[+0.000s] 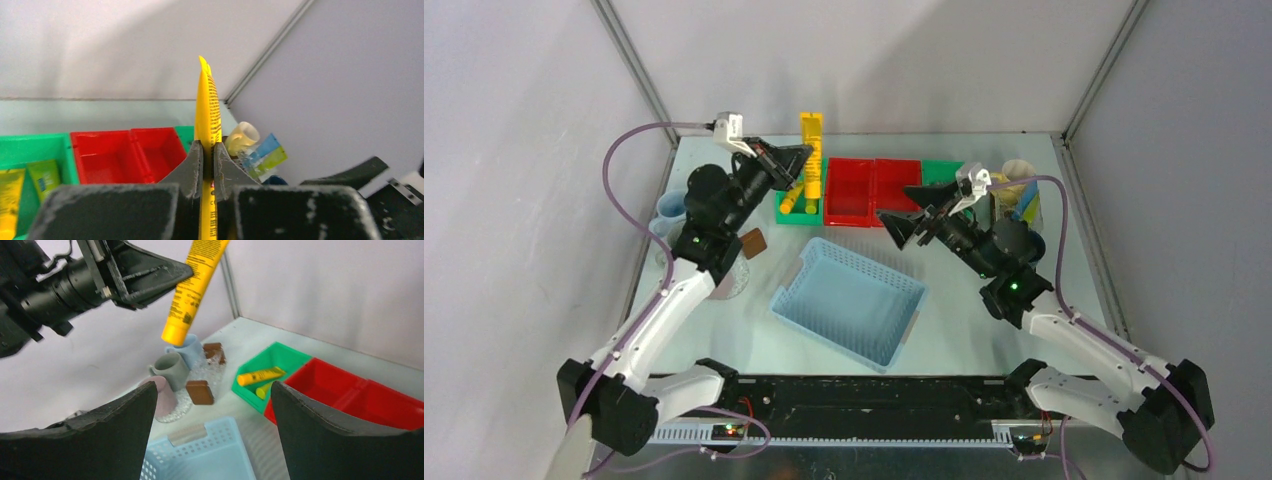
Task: Prepare toiletry sets of a toothbrush and toothpaste on the tray
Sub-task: Pick up the toothpaste from the storage box.
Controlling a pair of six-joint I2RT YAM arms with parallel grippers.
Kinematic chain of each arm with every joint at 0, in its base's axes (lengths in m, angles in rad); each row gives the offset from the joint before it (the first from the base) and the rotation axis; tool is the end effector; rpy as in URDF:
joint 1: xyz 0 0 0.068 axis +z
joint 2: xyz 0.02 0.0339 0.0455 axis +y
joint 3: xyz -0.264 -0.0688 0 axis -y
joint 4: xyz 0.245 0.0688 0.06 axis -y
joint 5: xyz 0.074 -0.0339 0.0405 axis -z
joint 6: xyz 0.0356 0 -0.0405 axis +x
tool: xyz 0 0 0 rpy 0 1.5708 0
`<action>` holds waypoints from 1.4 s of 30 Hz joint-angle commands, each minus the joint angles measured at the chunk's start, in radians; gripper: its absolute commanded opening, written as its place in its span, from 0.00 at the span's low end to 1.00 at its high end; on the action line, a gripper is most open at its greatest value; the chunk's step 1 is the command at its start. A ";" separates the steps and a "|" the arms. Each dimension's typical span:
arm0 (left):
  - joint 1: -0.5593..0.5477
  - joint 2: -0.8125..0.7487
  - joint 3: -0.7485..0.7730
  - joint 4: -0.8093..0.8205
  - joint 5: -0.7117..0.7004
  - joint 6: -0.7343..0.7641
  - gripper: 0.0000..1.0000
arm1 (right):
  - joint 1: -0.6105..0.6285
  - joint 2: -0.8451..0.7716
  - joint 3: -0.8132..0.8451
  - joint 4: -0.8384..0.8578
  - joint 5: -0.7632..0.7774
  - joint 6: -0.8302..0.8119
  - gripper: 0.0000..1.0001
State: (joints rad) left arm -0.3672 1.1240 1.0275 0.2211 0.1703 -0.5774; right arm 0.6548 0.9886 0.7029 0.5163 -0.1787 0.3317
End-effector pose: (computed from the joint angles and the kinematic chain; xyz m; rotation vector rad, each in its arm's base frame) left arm 0.2441 -0.1003 0.4013 -0.0131 1.5110 -0.8896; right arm 0.1809 0.1469 0.3474 -0.3811 1.3553 0.9463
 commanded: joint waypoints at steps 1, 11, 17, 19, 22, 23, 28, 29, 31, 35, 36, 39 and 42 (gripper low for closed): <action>-0.050 -0.061 -0.032 0.209 0.000 -0.066 0.02 | 0.033 0.050 0.089 0.137 -0.033 0.035 0.86; -0.171 -0.086 -0.074 0.342 -0.005 -0.111 0.03 | 0.057 0.173 0.173 0.216 -0.101 0.077 0.85; -0.203 -0.089 -0.081 0.404 0.008 -0.127 0.04 | 0.063 0.230 0.204 0.255 -0.174 0.104 0.81; -0.215 -0.086 -0.085 0.426 0.017 -0.129 0.04 | 0.063 0.243 0.209 0.272 -0.197 0.119 0.79; -0.228 -0.084 -0.091 0.463 0.031 -0.130 0.04 | 0.066 0.263 0.221 0.297 -0.231 0.144 0.76; -0.233 -0.081 -0.092 0.469 0.035 -0.130 0.04 | 0.066 0.272 0.223 0.302 -0.245 0.148 0.74; -0.249 -0.078 -0.098 0.505 0.065 -0.132 0.05 | 0.066 0.303 0.228 0.363 -0.276 0.187 0.66; -0.250 -0.079 -0.100 0.508 0.071 -0.133 0.05 | 0.066 0.304 0.229 0.371 -0.287 0.189 0.63; -0.251 -0.079 -0.103 0.518 0.080 -0.133 0.05 | 0.066 0.311 0.240 0.380 -0.304 0.193 0.58; -0.255 -0.081 -0.110 0.530 0.103 -0.135 0.05 | 0.066 0.318 0.247 0.407 -0.328 0.201 0.49; -0.256 -0.081 -0.113 0.533 0.105 -0.137 0.05 | 0.066 0.319 0.247 0.411 -0.333 0.201 0.46; -0.257 -0.087 -0.121 0.531 0.109 -0.138 0.07 | 0.065 0.321 0.248 0.424 -0.342 0.199 0.32; -0.256 -0.104 -0.120 0.503 0.106 -0.117 0.17 | 0.065 0.319 0.248 0.410 -0.356 0.183 0.09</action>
State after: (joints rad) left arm -0.6182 1.0615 0.9085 0.6922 0.2707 -0.6998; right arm 0.7139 1.3094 0.9062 0.8692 -0.4946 0.5396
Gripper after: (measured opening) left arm 0.108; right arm 0.308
